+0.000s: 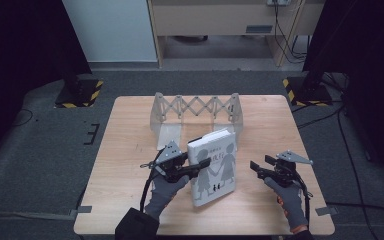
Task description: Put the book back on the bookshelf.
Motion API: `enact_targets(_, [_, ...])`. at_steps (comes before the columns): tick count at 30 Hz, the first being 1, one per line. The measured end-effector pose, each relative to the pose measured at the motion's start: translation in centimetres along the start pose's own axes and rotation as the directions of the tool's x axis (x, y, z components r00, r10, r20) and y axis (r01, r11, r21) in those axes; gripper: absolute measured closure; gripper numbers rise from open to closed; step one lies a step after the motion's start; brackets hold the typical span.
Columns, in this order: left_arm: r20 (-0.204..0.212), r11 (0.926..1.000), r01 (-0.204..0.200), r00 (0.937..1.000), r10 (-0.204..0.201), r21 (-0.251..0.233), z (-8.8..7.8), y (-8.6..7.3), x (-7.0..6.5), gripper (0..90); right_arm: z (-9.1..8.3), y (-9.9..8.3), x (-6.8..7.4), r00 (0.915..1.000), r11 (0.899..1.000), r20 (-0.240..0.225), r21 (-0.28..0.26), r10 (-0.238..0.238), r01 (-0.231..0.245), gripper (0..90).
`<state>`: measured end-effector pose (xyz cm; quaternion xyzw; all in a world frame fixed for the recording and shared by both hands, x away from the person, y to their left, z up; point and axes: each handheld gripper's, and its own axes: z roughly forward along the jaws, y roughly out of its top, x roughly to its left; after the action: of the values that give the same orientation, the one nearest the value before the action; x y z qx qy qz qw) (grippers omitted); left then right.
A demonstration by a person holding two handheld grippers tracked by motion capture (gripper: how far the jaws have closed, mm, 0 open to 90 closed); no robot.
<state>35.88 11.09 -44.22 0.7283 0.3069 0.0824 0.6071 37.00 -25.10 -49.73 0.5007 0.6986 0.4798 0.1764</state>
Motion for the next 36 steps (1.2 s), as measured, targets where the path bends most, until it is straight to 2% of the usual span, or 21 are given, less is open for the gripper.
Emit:
enact_targets(3, [0.029, 0.9999, 0.008, 0.9995, -0.009, 0.009, -0.9, -0.8, 0.0, 47.1, 0.1, -0.2, -0.3, 0.9997, 1.0, 0.025, 0.011, -0.004, 0.003, 26.1])
enact_targets(6, [0.037, 0.9997, 0.018, 0.9991, -0.019, 0.014, -1.3, -1.3, 0.1, 46.3, 0.2, -0.3, -0.4, 0.9986, 1.0, 0.05, 0.017, -0.02, 0.019, 24.8])
enact_targets(8, [0.041, 0.9999, 0.013, 0.9991, -0.013, 0.001, -1.5, -1.5, -0.1, 47.0, 0.2, -0.4, -0.6, 0.9945, 0.998, 0.09, 0.025, -0.053, 0.051, 22.4])
enact_targets(9, [0.035, 1.0, 0.002, 0.9994, -0.002, 0.005, -1.5, -1.5, -0.3, 47.1, 0.2, -0.6, -0.7, 0.9884, 0.996, 0.127, 0.043, -0.084, 0.079, 20.8])
enact_targets(11, [0.039, 1.0, 0.004, 0.9992, -0.004, 0.004, -1.6, -1.6, -0.3, 47.2, 0.2, -0.7, -0.8, 0.9864, 0.995, 0.138, 0.045, -0.09, 0.085, 20.1])
enact_targets(12, [0.054, 0.9999, 0.015, 0.9985, -0.015, 0.0, -1.6, -1.8, -0.3, 47.8, 0.0, -0.7, -1.1, 0.9851, 0.995, 0.146, 0.05, -0.092, 0.085, 19.3])
enact_targets(16, [0.055, 1.0, 0.001, 0.9985, -0.001, 0.002, -1.7, -1.9, -0.5, 47.7, -0.2, -0.8, -1.6, 0.9827, 0.995, 0.159, 0.048, -0.095, 0.088, 18.5])
enact_targets(18, [0.054, 0.9999, -0.012, 0.9985, 0.012, 0.002, -1.7, -2.0, -0.7, 47.5, -0.1, -1.0, -2.0, 0.9814, 0.994, 0.168, 0.072, -0.093, 0.082, 17.6])
enact_targets(21, [0.055, 0.9999, -0.012, 0.9984, 0.012, 0.001, -1.7, -2.0, -0.8, 48.3, 0.2, -1.4, -2.2, 0.9817, 0.993, 0.167, 0.09, -0.091, 0.077, 17.4])
enact_targets(28, [0.055, 0.9992, -0.038, 0.9978, 0.037, 0.008, -1.7, -2.0, -1.4, 48.3, 0.9, -2.1, -2.6, 0.9761, 0.988, 0.189, 0.134, -0.108, 0.083, 15.5])
enact_targets(32, [0.057, 0.9983, -0.058, 0.9967, 0.058, 0.003, -1.7, -2.1, -1.4, 48.5, 1.1, -2.3, -2.7, 0.9795, 0.987, 0.18, 0.144, -0.091, 0.065, 15.3])
enact_targets(36, [0.079, 0.9979, -0.065, 0.9947, 0.066, -0.005, -1.6, -2.3, -1.5, 48.7, 1.4, -2.5, -2.7, 0.9796, 0.984, 0.178, 0.166, -0.094, 0.064, 15.1])
